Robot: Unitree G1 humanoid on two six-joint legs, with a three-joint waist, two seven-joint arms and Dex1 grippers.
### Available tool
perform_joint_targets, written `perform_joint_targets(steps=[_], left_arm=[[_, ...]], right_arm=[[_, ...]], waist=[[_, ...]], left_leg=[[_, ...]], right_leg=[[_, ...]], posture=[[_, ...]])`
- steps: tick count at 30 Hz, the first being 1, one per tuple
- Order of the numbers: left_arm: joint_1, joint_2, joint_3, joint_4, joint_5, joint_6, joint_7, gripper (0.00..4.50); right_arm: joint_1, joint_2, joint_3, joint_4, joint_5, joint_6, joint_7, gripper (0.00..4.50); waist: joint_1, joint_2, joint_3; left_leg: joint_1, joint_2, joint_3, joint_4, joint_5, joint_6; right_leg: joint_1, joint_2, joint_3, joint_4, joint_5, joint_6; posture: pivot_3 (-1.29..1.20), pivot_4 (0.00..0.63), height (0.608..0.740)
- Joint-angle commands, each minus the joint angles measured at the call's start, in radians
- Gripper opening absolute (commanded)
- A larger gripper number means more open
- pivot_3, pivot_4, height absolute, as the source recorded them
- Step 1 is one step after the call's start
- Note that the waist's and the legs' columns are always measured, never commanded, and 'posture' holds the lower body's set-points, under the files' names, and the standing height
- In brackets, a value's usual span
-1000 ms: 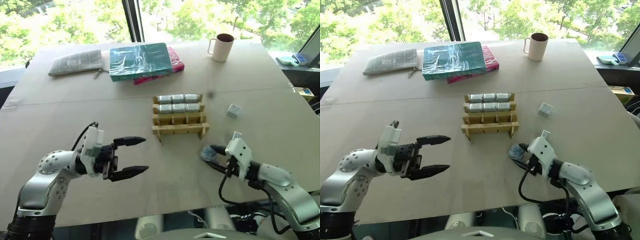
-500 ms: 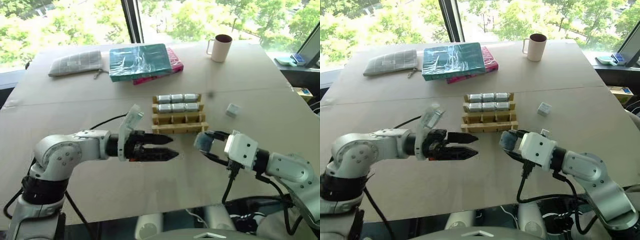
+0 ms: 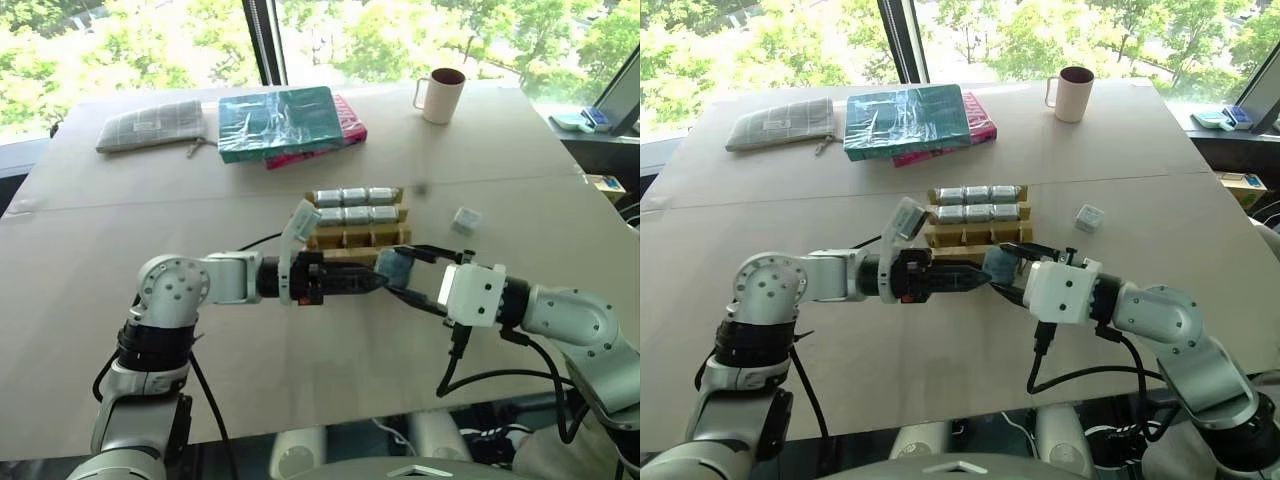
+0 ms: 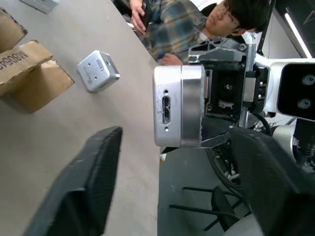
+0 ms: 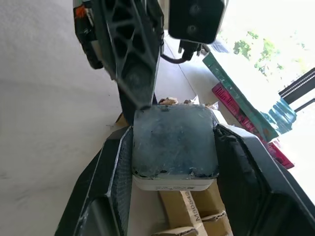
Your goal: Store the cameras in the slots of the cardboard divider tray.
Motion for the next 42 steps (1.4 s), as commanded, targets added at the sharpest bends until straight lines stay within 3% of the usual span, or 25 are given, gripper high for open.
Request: perform_joint_targets(steps=[1,3,4,8,9,10,13,19,22,28,42], left_arm=[[-0.022,-0.021,0.007,0.008,-0.004,0.011,0.009,1.84],[-0.021,-0.035,-0.002,0.004,0.014,-0.003,0.000,0.94],[-0.023,-0.044,0.000,0.006,0.018,-0.011,-0.001,0.74],[-0.046,-0.026,0.000,0.014,0.071,-0.045,-0.061,0.74],[-0.059,-0.007,-0.006,0.016,0.097,-0.061,-0.094,0.74],[-0.087,0.038,-0.029,0.027,0.160,-0.108,-0.162,0.74],[-0.168,0.162,-0.122,0.080,0.359,-0.285,-0.363,0.74],[-0.351,0.301,-0.297,0.311,0.692,-0.617,-0.725,0.74],[-0.447,0.311,-0.380,0.473,0.857,-0.793,-0.860,0.74],[-0.570,0.240,-0.439,0.723,1.044,-0.981,-0.960,0.74],[-0.630,0.129,-0.475,0.907,1.258,-1.171,-0.980,0.74]], right_arm=[[-0.023,0.011,0.001,-0.018,-0.001,-0.019,0.003,1.83],[-0.032,0.017,0.002,-0.021,0.002,-0.012,0.004,1.83],[-0.034,0.019,0.001,-0.024,0.009,-0.002,0.006,1.83],[-0.028,0.013,-0.032,-0.041,0.125,0.118,0.041,1.83],[-0.021,0.013,-0.053,-0.047,0.154,0.147,0.040,2.86],[0.002,0.003,-0.086,-0.052,0.155,0.151,0.031,2.86],[0.055,0.003,-0.181,-0.071,0.194,0.197,-0.010,4.19],[0.184,-0.003,-0.366,-0.146,0.343,0.251,-0.006,4.19],[0.248,-0.009,-0.423,-0.179,0.393,0.262,-0.008,4.19],[0.328,-0.015,-0.496,-0.236,0.484,0.278,-0.021,4.19],[0.511,0.003,-0.555,-0.353,0.462,0.220,-0.081,4.19]], waist=[[0.000,0.000,0.000],[0.000,0.000,0.000],[0.000,0.000,0.000],[0.000,0.000,0.000],[0.000,0.000,0.000],[0.001,0.000,0.000],[0.001,-0.001,0.001],[0.003,-0.001,0.001],[0.005,-0.001,0.001],[0.004,-0.001,0.001],[0.002,-0.002,0.001]], left_leg=[[0.000,0.000,0.000,0.000,0.000,0.000],[0.000,0.000,0.000,0.000,0.000,0.000],[0.000,0.000,0.000,0.000,0.000,0.000],[0.000,0.000,0.000,0.000,0.000,0.000],[0.000,0.000,0.000,0.000,0.000,0.000],[0.000,0.000,0.000,0.000,0.000,0.000],[-0.001,0.000,0.002,0.000,0.000,0.000],[-0.001,0.000,0.004,-0.001,0.000,0.000],[-0.003,0.000,0.004,-0.001,0.000,0.000],[-0.003,0.000,0.004,-0.001,0.000,0.000],[-0.006,0.000,0.001,0.001,0.000,0.000]], right_leg=[[0.000,0.000,0.000,0.000,0.000,0.000],[0.000,0.000,0.000,0.000,0.000,0.000],[0.000,0.000,0.000,0.000,0.000,0.000],[0.000,0.000,0.000,0.000,0.000,0.000],[0.000,0.000,0.000,0.000,0.001,-0.001],[0.000,0.000,0.000,0.000,0.001,-0.002],[0.000,0.001,-0.003,0.000,0.001,-0.002],[0.000,0.000,-0.001,-0.002,0.001,-0.002],[-0.001,0.001,-0.003,-0.003,0.001,-0.002],[-0.001,0.000,-0.002,-0.003,-0.001,0.000],[-0.003,0.001,-0.002,-0.002,-0.001,0.001]], posture=[[0.00,0.150,0.740],[0.00,0.150,0.740],[0.00,0.150,0.740],[0.00,0.150,0.740],[0.00,0.150,0.740],[0.00,0.150,0.740],[0.00,0.150,0.740],[0.00,0.150,0.740],[0.00,0.150,0.740],[0.00,0.150,0.740],[0.00,0.150,0.740]])
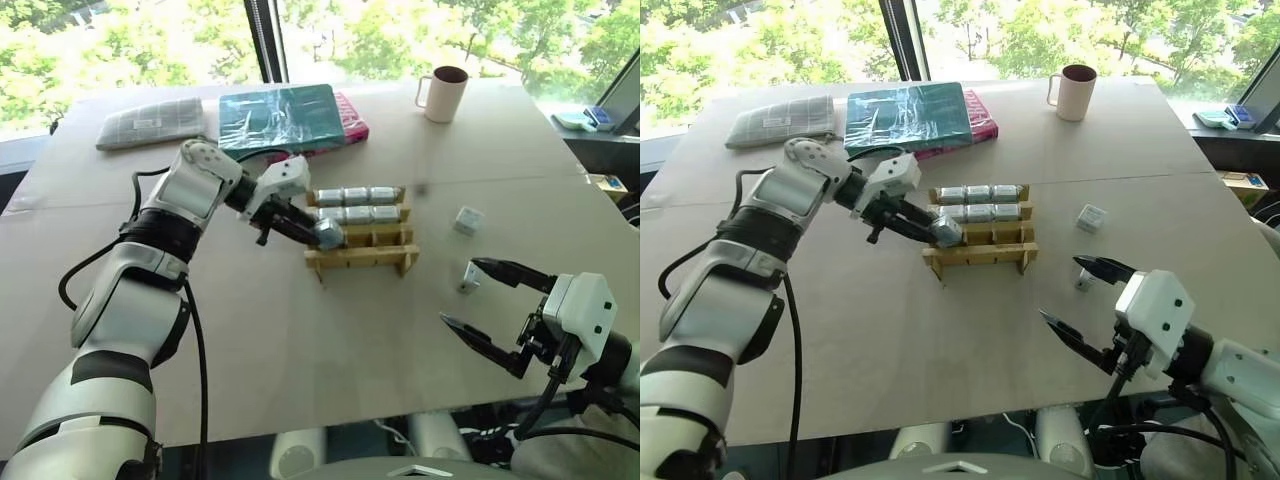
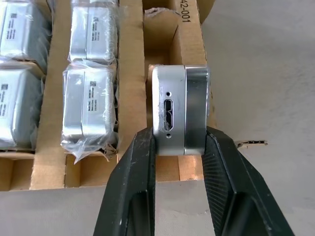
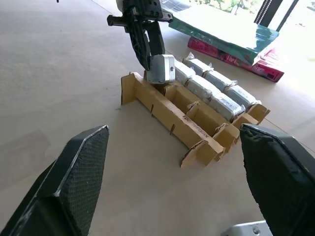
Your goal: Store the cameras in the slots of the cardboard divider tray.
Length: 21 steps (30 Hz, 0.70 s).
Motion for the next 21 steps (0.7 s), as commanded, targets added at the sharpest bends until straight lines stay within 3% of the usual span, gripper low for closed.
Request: perform_joint_targets(steps=[1,8,10,12,14,18,21], left_arm=[[-0.028,-0.013,0.011,0.016,0.063,-0.046,0.020,0.74],[-0.024,-0.018,0.017,-0.017,0.119,-0.072,0.007,0.74],[-0.018,-0.015,0.037,-0.079,0.067,-0.012,-0.009,1.76],[-0.015,-0.016,0.077,-0.132,0.015,0.052,-0.010,2.49],[-0.002,0.033,0.083,-0.225,-0.106,0.162,-0.010,3.44],[0.086,0.163,0.161,-0.386,-0.342,0.376,-0.010,3.44],[0.233,0.127,0.350,-0.470,-0.415,0.333,0.083,3.44]], right_arm=[[0.010,0.004,-0.030,-0.044,0.003,-0.035,-0.021,4.19],[0.034,-0.003,-0.032,-0.044,-0.002,-0.057,-0.034,4.19],[0.039,0.000,-0.033,-0.044,0.002,-0.056,-0.040,4.27],[0.045,0.002,-0.033,-0.044,0.003,-0.054,-0.046,4.27],[0.050,0.008,-0.027,-0.042,-0.013,-0.047,-0.066,4.27],[0.014,0.030,0.037,-0.016,-0.088,0.006,-0.168,4.27],[-0.041,0.054,0.078,0.015,-0.039,0.109,-0.237,4.27]], waist=[[0.000,0.000,0.000],[-0.001,0.000,0.000],[-0.001,0.000,0.000],[-0.001,0.000,0.000],[-0.002,0.000,0.000],[-0.018,0.000,0.000],[-0.025,0.002,-0.001]], left_leg=[[0.000,0.000,0.000,0.000,0.000,0.000],[0.002,0.000,-0.001,0.000,0.000,0.000],[0.002,0.000,-0.001,0.000,0.000,0.000],[0.002,0.000,-0.001,0.000,0.000,0.000],[0.002,0.000,-0.002,0.000,0.000,0.000],[0.002,0.001,-0.002,0.000,0.000,0.000],[0.005,0.001,-0.002,0.000,0.000,0.000]], right_leg=[[0.000,0.000,0.000,0.000,0.000,0.000],[0.001,0.000,0.001,0.001,0.000,0.000],[0.001,0.000,0.001,0.001,0.000,0.000],[0.001,0.000,0.001,0.001,0.000,0.000],[0.001,0.000,0.001,0.001,0.000,0.000],[0.000,0.001,0.003,0.002,0.000,0.000],[0.001,0.001,0.003,0.003,0.000,0.000]], posture=[[0.00,0.150,0.740],[0.00,0.150,0.740],[0.00,0.150,0.740],[0.00,0.150,0.740],[0.00,0.150,0.740],[0.00,0.150,0.740],[0.00,0.150,0.740]])
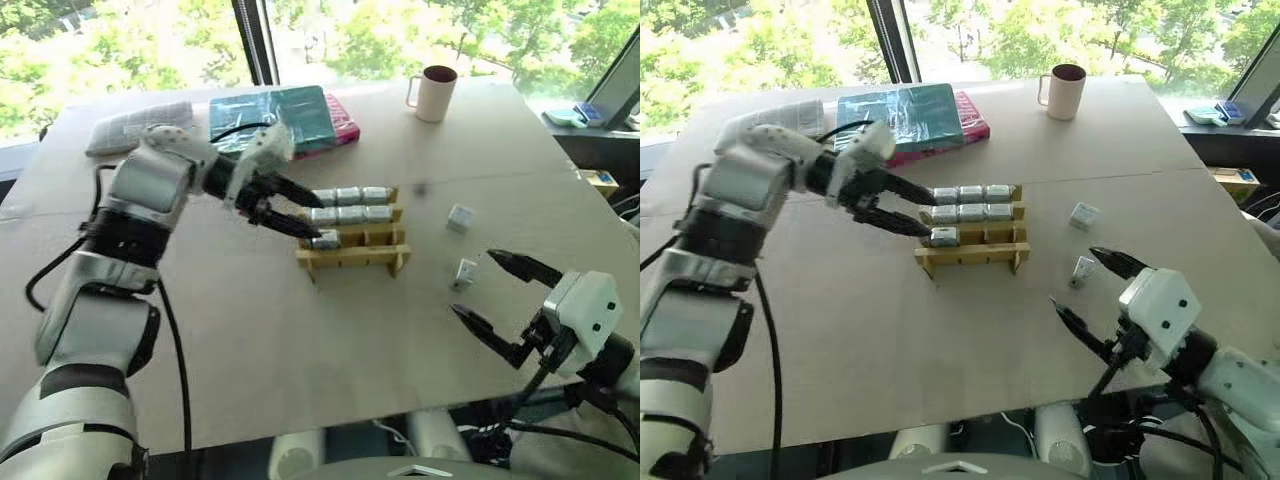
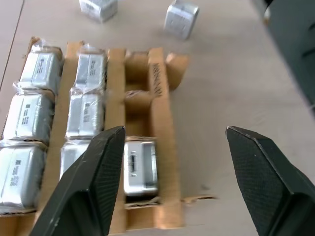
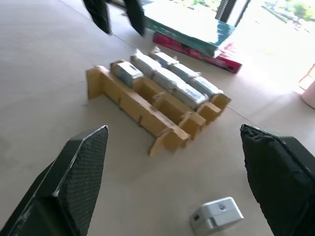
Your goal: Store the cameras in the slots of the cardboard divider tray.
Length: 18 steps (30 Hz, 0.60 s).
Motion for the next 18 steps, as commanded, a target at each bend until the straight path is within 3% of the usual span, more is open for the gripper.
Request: perform_joint_targets(steps=[1,3,9,10,12,18], left_arm=[[0.164,-0.080,0.245,-0.119,-0.147,-0.048,0.126,3.44],[0.284,-0.113,0.319,-0.192,-0.201,-0.051,0.150,3.44],[0.537,-0.112,0.404,-0.354,-0.304,-0.054,0.104,3.44],[0.587,-0.128,0.416,-0.393,-0.288,-0.126,0.104,3.97],[0.649,-0.147,0.430,-0.449,-0.281,-0.187,0.116,4.38],[0.768,-0.121,0.459,-0.511,-0.306,-0.205,0.108,4.38]], right_arm=[[-0.064,0.013,0.050,0.018,0.010,0.114,-0.095,4.27],[-0.127,0.025,0.102,0.066,-0.056,0.191,-0.180,4.27],[-0.230,0.108,0.170,0.147,-0.054,0.428,-0.322,4.27],[-0.248,0.131,0.163,0.168,-0.053,0.474,-0.350,4.27],[-0.273,0.161,0.149,0.188,-0.048,0.535,-0.379,4.27],[-0.359,0.210,0.151,0.230,-0.056,0.640,-0.418,4.27]], waist=[[0.000,0.001,-0.001],[0.005,-0.001,-0.001],[0.009,-0.002,-0.001],[0.010,-0.002,-0.001],[0.012,-0.001,-0.001],[0.019,-0.001,-0.001]], left_leg=[[0.001,0.000,0.000,0.000,0.000,0.000],[0.001,0.000,-0.001,0.002,0.000,0.000],[0.000,0.000,0.000,0.001,0.000,0.000],[0.000,0.000,0.000,0.001,0.000,0.000],[0.000,0.000,0.001,0.000,0.000,0.000],[0.001,0.000,0.001,0.000,0.000,0.000]], right_leg=[[0.001,0.000,0.000,0.000,0.000,0.000],[0.003,-0.002,-0.002,0.000,0.000,0.000],[0.002,-0.002,-0.001,0.000,0.002,-0.003],[0.001,-0.002,-0.001,0.000,0.002,-0.003],[0.001,-0.002,0.000,-0.001,0.002,-0.003],[0.001,-0.002,0.000,-0.001,0.001,-0.001]], posture=[[0.00,0.150,0.740],[0.00,0.150,0.740],[0.00,0.150,0.740],[0.00,0.150,0.740],[0.00,0.150,0.740],[0.00,0.150,0.740]])
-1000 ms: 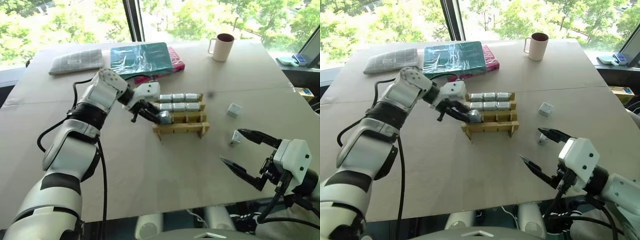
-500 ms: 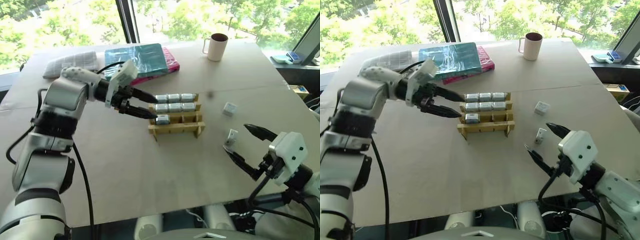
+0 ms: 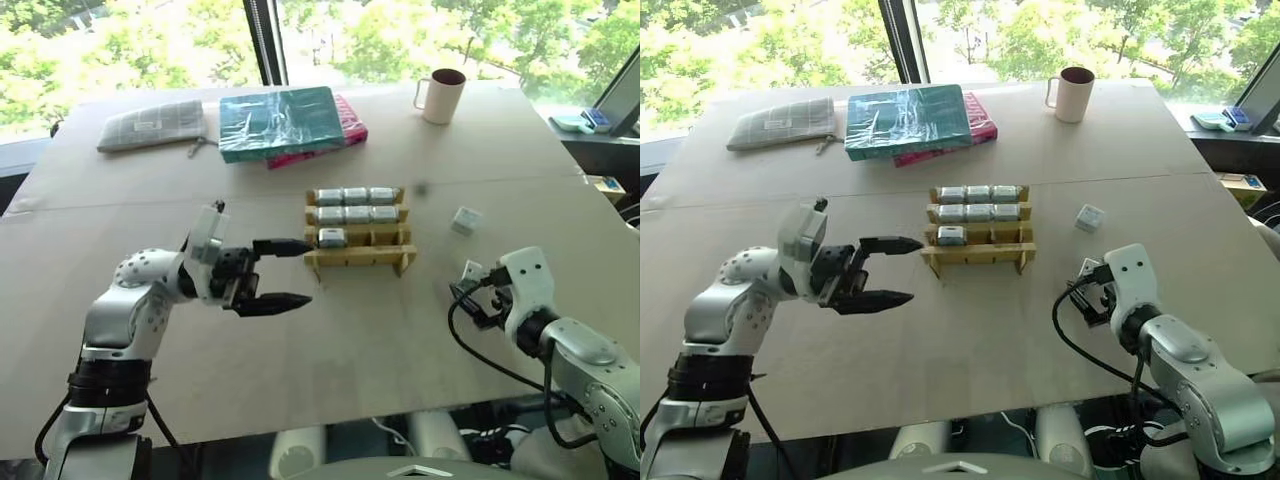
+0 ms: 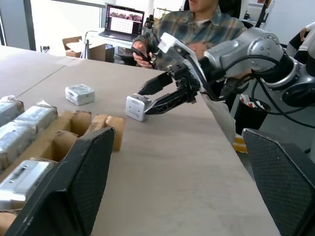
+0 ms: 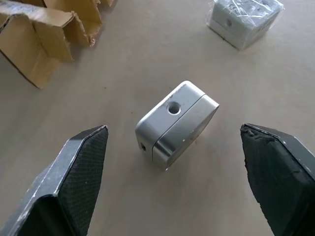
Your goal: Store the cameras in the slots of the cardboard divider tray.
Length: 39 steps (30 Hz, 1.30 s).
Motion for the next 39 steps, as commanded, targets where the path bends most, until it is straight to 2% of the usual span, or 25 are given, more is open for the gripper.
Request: perform_joint_targets(steps=[1,2,4,7,11,12,14,17,20,24,28,33,39], left_arm=[[0.021,0.027,0.046,-0.060,-0.031,-0.009,0.011,4.38],[0.025,0.028,0.049,-0.069,-0.036,-0.002,0.021,4.38],[0.029,0.032,0.049,-0.111,-0.055,0.028,0.050,4.50],[0.031,0.042,0.056,-0.223,-0.111,0.101,0.133,4.50],[0.065,0.071,0.100,-0.357,-0.198,0.182,0.222,4.50],[0.086,0.081,0.123,-0.389,-0.224,0.196,0.238,4.50],[0.135,0.096,0.167,-0.438,-0.265,0.213,0.262,4.50],[0.242,0.090,0.236,-0.519,-0.325,0.226,0.319,4.50],[0.348,0.063,0.282,-0.615,-0.367,0.222,0.406,4.50],[0.515,0.002,0.324,-0.706,-0.303,0.139,0.446,4.50],[0.633,-0.024,0.398,-0.672,-0.292,0.094,0.435,4.50],[0.645,-0.056,0.425,-0.591,-0.269,0.069,0.508,4.50],[0.597,-0.088,0.323,-0.643,-0.201,0.093,0.685,4.50]], right_arm=[[-0.039,0.013,-0.017,0.008,-0.011,0.039,-0.024,4.27],[-0.046,0.019,-0.021,0.013,-0.013,0.045,-0.027,4.27],[-0.062,0.017,-0.016,0.031,-0.030,0.046,-0.034,3.73],[-0.075,0.014,-0.018,0.048,-0.038,0.065,-0.030,2.70],[-0.082,-0.010,-0.017,0.047,-0.048,0.076,-0.014,0.86],[-0.084,-0.030,-0.012,0.042,-0.054,0.071,-0.002,0.76],[-0.084,-0.091,0.011,0.025,-0.065,0.030,0.043,0.76],[-0.101,-0.188,0.076,0.019,-0.102,-0.186,0.185,0.76],[-0.191,-0.251,0.140,0.065,-0.102,-0.325,0.339,0.76],[-0.404,-0.233,0.259,0.240,-0.120,-0.497,0.528,0.76],[-0.587,-0.190,0.397,0.499,-0.198,-0.693,0.715,0.76],[-0.699,-0.126,0.460,0.731,-0.249,-0.834,0.846,0.76],[-0.746,-0.081,0.462,0.851,-0.292,-0.931,0.905,0.76]], waist=[[0.001,0.000,0.000],[0.003,0.000,0.000],[0.004,0.000,0.000],[0.002,0.000,0.000],[0.001,0.000,0.000],[-0.001,0.000,0.000],[-0.004,0.001,0.001],[-0.011,0.002,0.001],[-0.023,0.002,0.001],[-0.030,0.002,0.001],[-0.022,0.003,0.002],[-0.010,0.003,0.002],[-0.012,0.003,0.002]], left_leg=[[0.000,0.000,0.000,0.000,0.000,0.000],[0.000,0.000,-0.001,0.000,0.000,0.000],[-0.001,0.000,-0.001,0.000,0.000,0.000],[-0.001,0.000,0.000,0.000,0.000,0.000],[-0.001,0.000,0.000,-0.001,0.000,0.000],[-0.001,0.000,0.000,-0.001,0.000,0.000],[0.000,0.000,0.001,-0.001,0.000,0.000],[-0.001,0.000,0.001,-0.001,0.000,0.000],[0.000,0.000,0.001,-0.002,0.000,0.000],[0.001,0.000,0.002,-0.001,0.000,0.000],[0.000,0.000,0.001,-0.002,0.000,0.000],[-0.001,0.000,0.001,-0.002,0.000,0.000],[-0.001,0.000,0.003,-0.002,0.000,0.000]], right_leg=[[0.000,0.000,0.000,0.000,0.000,0.000],[0.000,0.000,-0.001,0.000,0.000,0.000],[0.000,0.000,-0.001,0.000,0.000,0.000],[0.000,-0.001,0.000,-0.001,0.000,0.000],[0.000,0.000,0.000,-0.001,0.000,0.001],[0.000,0.000,0.000,-0.001,0.000,0.001],[-0.001,0.000,0.001,-0.001,0.000,0.001],[-0.001,0.000,0.001,-0.001,-0.001,0.001],[-0.002,0.000,0.001,-0.001,-0.001,0.001],[-0.001,0.001,0.002,-0.001,-0.001,0.001],[-0.002,0.002,0.001,-0.001,-0.001,0.001],[-0.002,-0.001,0.000,-0.003,0.000,-0.001],[-0.002,0.000,0.001,-0.003,0.002,-0.003]], posture=[[0.00,0.150,0.740],[0.00,0.150,0.740],[0.00,0.150,0.740],[0.00,0.150,0.740],[0.00,0.150,0.740],[0.00,0.150,0.740],[0.00,0.150,0.740],[0.00,0.150,0.740],[0.00,0.150,0.740],[0.00,0.150,0.740],[0.00,0.150,0.740],[0.00,0.150,0.740],[0.00,0.150,0.740]])
